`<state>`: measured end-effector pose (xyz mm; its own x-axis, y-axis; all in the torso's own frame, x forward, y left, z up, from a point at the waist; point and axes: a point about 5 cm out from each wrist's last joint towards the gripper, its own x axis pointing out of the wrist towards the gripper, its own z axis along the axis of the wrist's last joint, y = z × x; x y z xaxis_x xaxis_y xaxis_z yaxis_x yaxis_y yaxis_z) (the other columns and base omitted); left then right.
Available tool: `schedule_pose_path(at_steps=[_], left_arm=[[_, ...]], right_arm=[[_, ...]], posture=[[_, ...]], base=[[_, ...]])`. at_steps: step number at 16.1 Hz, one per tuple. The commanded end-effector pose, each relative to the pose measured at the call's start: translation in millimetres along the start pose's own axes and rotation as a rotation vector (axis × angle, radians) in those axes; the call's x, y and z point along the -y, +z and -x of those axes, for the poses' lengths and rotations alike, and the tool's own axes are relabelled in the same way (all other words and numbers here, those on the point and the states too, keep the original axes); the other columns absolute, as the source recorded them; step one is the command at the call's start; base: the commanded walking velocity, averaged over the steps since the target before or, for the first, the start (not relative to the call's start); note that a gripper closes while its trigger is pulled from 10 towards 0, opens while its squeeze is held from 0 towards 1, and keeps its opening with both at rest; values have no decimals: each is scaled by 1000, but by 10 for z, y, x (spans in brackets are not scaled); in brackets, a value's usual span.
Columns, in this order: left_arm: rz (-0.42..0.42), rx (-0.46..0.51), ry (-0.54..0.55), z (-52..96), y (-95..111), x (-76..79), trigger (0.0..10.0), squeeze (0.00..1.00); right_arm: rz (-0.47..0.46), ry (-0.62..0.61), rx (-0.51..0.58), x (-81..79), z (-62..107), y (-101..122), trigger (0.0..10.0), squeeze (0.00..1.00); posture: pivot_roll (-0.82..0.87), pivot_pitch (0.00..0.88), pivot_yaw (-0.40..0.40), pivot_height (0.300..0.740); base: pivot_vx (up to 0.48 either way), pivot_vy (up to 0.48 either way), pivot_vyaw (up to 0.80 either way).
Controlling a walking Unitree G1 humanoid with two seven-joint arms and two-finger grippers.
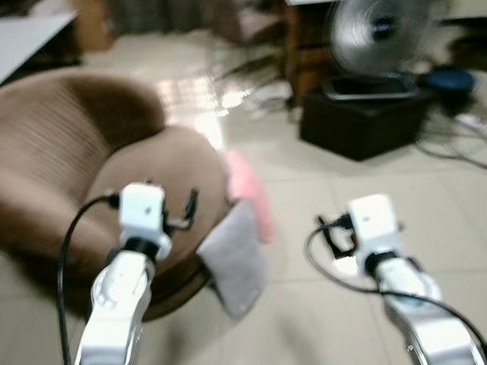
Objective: Move the pillow to the sofa from floor
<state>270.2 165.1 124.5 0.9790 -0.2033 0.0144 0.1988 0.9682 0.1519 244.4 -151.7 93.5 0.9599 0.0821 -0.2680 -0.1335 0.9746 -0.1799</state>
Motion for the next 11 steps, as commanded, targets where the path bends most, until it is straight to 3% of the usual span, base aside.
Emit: schedule_pose_path(at_steps=[1, 6, 8, 11], left_arm=[[-2, -4, 21, 18, -8, -62, 10000, 0], [-7, -11, 38, 24, -16, -90, 10000, 0], [-6, -9, 39, 26, -12, -93, 10000, 0], [-5, -12, 28, 25, -13, -79, 10000, 0]], right_arm=[[5, 31, 21, -61, -22, 40, 10000, 0], [87, 91, 30, -77, -75, 27, 10000, 0], [77, 87, 22, -72, -87, -22, 10000, 0], [49, 67, 12, -61, -93, -79, 10000, 0]], posture=[[-17, 72, 17, 740], [-15, 76, 15, 740], [-14, 75, 15, 740], [-16, 76, 19, 740]], base=[[390, 0, 0], [390, 0, 0], [388, 0, 800], [380, 0, 0]])
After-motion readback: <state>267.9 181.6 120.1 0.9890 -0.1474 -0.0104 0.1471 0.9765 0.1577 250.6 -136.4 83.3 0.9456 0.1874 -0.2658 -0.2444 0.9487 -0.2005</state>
